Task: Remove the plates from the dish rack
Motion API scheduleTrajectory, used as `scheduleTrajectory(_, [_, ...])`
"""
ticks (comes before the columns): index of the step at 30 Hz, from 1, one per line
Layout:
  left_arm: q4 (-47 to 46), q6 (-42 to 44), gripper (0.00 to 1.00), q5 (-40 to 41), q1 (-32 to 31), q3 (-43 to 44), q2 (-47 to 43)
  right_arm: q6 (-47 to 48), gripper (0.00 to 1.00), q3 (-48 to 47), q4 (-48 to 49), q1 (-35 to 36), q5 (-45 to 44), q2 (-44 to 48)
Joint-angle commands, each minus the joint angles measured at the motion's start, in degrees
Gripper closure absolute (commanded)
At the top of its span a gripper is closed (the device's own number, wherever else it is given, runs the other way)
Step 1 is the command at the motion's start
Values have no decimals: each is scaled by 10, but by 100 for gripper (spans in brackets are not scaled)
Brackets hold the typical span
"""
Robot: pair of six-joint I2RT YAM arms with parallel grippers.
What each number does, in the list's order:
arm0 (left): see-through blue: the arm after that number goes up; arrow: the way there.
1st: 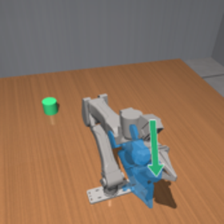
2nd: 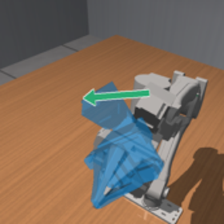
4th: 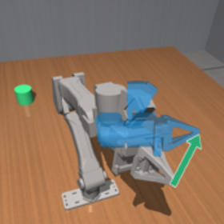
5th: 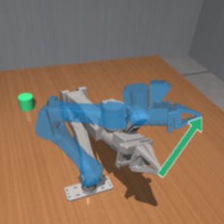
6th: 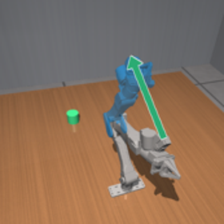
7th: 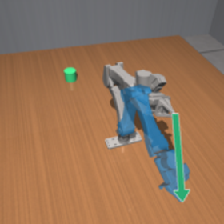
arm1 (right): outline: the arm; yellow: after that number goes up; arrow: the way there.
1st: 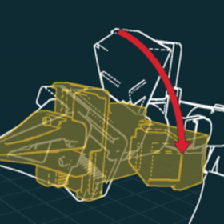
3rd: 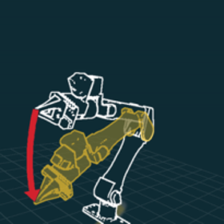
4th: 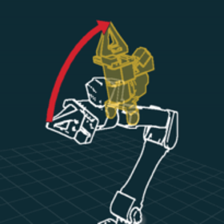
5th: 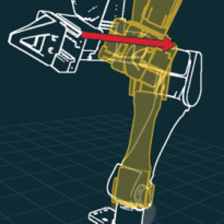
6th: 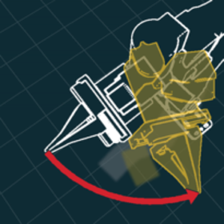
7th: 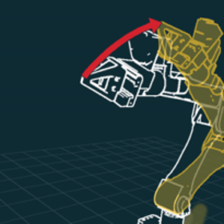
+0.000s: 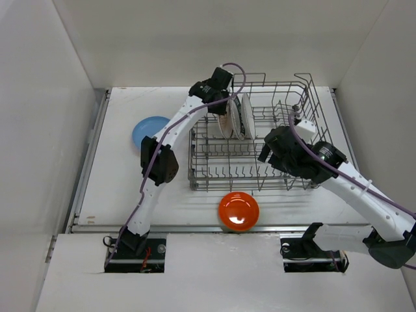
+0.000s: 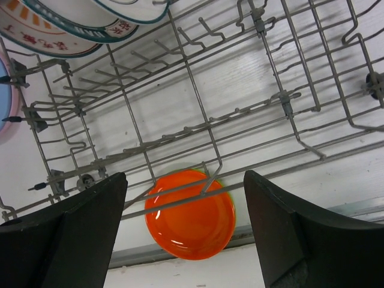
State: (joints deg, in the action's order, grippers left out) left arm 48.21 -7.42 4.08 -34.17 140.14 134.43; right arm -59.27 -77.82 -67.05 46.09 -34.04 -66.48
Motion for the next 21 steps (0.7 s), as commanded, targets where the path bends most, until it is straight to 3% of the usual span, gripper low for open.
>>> scheduleTrajectory(1, [37, 15, 88, -8, -1, 14, -23, -14, 16, -7, 9, -3, -2, 4])
scheduleTrajectory(4, [27, -14, 100, -8, -1, 27, -56, -14, 16, -7, 14, -3, 3, 4])
scheduleTrajectory(16, [-15, -14, 100, 71, 16, 100, -148, -2, 16, -12, 9, -3, 10, -1])
scheduleTrajectory(21, [29, -14, 100, 54, 84, 120, -200, 142, 17, -26, 68, -3, 101, -40])
